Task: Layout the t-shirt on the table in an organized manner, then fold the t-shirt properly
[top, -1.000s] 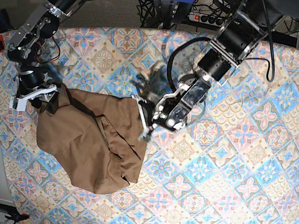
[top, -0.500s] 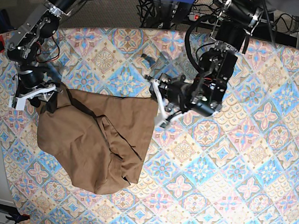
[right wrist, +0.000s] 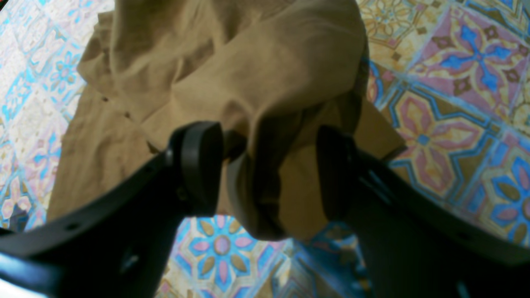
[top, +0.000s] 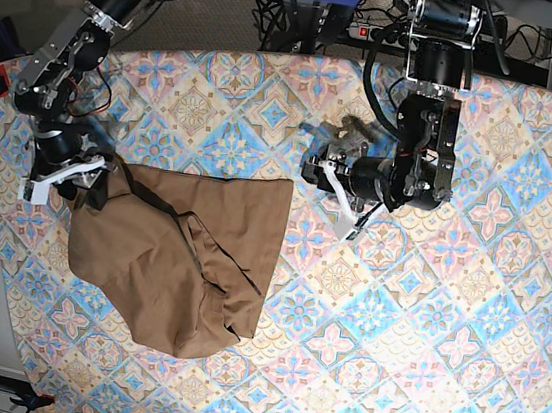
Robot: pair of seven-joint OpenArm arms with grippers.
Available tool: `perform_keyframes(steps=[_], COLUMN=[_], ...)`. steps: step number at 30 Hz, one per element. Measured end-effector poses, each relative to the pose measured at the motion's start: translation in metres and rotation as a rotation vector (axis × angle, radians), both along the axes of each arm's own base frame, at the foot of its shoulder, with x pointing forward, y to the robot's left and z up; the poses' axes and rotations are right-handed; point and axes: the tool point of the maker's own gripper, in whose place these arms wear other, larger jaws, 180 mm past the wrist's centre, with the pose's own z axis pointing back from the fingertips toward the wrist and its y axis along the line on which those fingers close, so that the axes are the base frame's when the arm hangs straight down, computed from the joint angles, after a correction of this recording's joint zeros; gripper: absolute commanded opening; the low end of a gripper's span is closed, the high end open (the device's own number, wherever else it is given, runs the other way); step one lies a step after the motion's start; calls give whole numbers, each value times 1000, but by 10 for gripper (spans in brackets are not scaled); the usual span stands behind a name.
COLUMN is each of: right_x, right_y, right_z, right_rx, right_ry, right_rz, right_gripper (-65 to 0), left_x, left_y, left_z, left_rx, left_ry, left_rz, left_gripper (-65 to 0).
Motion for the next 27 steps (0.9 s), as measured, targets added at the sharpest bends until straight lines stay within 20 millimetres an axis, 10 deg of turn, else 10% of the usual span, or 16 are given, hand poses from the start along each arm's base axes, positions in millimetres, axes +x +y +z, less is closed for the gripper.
perform_keyframes(steps=[20, 25, 27], right_x=[0, 0, 0], right_y=[0, 0, -1], right_z=[0, 0, 0], right_rx=[0, 0, -1], right_ry=[4, 3, 3], right_rz=[1, 1, 0], right_gripper=[-304, -304, -304], left_x=[33, 38, 38], left_y=[-89, -98, -98], left_z=[-16, -22, -23], left_rx=[-161, -148, -154], left_ry=[-42, -61, -67], left_rz=[-44, -51, -39], left_gripper=[-391, -649, -650])
